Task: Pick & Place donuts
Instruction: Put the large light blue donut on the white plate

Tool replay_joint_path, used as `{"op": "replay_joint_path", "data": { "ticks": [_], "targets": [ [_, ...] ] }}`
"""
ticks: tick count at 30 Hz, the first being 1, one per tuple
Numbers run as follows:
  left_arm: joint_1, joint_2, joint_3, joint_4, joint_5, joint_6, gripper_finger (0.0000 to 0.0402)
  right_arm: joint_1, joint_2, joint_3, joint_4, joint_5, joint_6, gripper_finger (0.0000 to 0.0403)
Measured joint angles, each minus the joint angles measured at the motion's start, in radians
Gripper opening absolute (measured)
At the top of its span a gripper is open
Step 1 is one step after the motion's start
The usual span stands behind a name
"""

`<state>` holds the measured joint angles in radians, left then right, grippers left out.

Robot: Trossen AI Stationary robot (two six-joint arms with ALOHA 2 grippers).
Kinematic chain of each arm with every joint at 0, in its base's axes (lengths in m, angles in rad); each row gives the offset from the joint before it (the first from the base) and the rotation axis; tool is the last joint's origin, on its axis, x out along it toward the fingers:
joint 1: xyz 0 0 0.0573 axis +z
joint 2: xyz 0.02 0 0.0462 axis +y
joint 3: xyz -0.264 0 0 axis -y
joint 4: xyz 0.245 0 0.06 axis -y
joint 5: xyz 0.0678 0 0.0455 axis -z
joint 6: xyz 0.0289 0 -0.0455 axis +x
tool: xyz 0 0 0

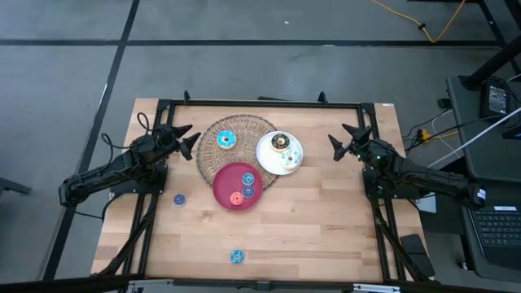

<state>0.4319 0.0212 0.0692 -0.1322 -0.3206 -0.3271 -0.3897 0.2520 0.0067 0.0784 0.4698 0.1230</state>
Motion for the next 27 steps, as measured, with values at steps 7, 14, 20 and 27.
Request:
{"op": "replay_joint_path", "data": {
  "ticks": [7,14,20,27],
  "targets": [
    [0.000,0.000,0.000,0.000,0.000,0.000,0.0267,0.000,0.000,0.000,0.000,0.000,0.000,0.0376],
    [0.000,0.000,0.000,0.000,0.000,0.000,0.0267,0.000,0.000,0.000,0.000,0.000,0.000,0.0376],
    [0.000,0.000,0.000,0.000,0.008,-0.009,0.0267,0.000,0.000,0.000,0.000,-0.001,0.000,0.0376],
    [0.000,0.003,0.003,-0.013,0.083,-0.041,0.0267,0.000,0.000,0.000,0.000,-0.001,0.000,0.0376]
  ]
}}
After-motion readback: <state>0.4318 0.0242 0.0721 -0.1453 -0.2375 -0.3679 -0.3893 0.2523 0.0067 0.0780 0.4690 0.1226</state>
